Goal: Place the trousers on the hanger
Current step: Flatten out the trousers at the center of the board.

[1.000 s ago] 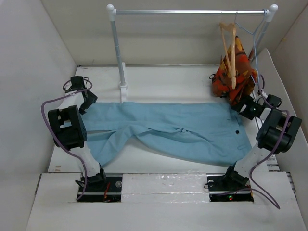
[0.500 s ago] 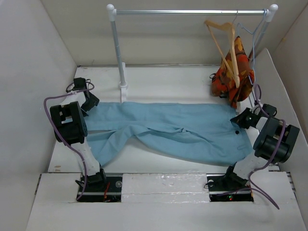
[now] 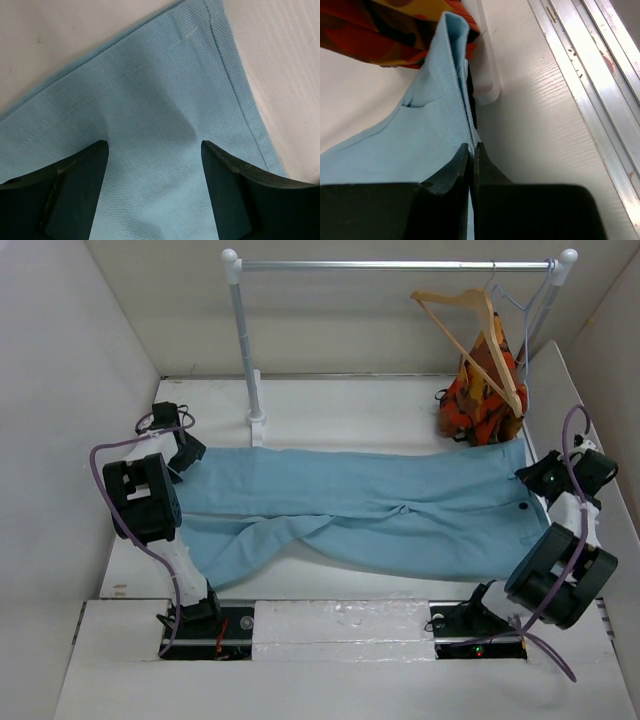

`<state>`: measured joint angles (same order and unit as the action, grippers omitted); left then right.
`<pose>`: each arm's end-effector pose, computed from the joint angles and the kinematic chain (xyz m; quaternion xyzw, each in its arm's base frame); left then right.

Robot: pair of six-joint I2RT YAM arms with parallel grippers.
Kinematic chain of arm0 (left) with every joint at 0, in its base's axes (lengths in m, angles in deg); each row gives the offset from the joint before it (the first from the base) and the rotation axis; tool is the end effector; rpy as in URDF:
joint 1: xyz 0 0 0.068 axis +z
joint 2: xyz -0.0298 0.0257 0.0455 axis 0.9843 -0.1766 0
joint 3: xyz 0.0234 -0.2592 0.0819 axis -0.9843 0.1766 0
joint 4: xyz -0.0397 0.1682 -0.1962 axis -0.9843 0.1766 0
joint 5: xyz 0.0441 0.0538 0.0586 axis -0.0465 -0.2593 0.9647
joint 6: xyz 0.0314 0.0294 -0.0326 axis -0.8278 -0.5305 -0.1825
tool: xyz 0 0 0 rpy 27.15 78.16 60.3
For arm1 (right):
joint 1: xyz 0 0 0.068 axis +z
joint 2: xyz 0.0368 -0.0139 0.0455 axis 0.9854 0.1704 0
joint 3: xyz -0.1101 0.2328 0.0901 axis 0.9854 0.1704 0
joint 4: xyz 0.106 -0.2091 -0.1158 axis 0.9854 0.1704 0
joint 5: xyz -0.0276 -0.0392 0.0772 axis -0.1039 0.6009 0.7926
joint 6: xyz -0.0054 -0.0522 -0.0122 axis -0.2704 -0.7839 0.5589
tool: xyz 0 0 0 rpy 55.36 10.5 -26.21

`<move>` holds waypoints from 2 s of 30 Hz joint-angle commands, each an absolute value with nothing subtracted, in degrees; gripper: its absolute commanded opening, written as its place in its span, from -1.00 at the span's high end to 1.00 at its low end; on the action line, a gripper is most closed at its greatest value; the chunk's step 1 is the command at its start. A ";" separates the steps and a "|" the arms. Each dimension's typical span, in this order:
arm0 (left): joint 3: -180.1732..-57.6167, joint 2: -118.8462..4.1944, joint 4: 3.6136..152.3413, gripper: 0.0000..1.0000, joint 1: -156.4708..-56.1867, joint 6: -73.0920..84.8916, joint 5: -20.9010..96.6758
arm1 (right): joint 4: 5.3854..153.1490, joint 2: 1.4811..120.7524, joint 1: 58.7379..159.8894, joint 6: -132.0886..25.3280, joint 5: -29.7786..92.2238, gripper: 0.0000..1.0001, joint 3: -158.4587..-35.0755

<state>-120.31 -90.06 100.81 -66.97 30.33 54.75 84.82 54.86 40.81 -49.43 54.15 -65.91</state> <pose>0.3890 0.0942 0.1850 -0.4140 0.8573 0.0104 0.3059 0.2259 -0.1620 0.2359 0.2565 0.8297 0.1199 0.4810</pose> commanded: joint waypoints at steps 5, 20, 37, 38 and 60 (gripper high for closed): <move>-127.13 -97.31 102.58 -0.40 -66.82 31.32 50.73 | 79.20 61.15 40.55 -49.03 55.23 1.00 -67.18; -150.64 -105.27 109.88 -0.41 -66.82 31.41 47.55 | 84.71 73.46 43.97 -49.19 49.86 -0.32 -83.26; -92.54 -44.61 110.75 1.00 -72.25 29.73 39.76 | 89.93 31.28 85.33 -52.20 63.66 1.00 -55.67; -89.73 -41.02 111.63 1.00 -73.40 30.78 38.08 | 89.23 31.19 89.64 -52.89 63.22 1.00 -56.28; -144.72 -46.17 118.67 -0.10 -78.86 27.63 50.11 | 93.18 83.38 155.15 -95.61 23.95 -0.41 -107.52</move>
<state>-142.10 -44.92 118.41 -79.34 28.82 51.97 96.74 80.89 154.55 -88.10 30.17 -102.65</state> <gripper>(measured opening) 0.549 0.705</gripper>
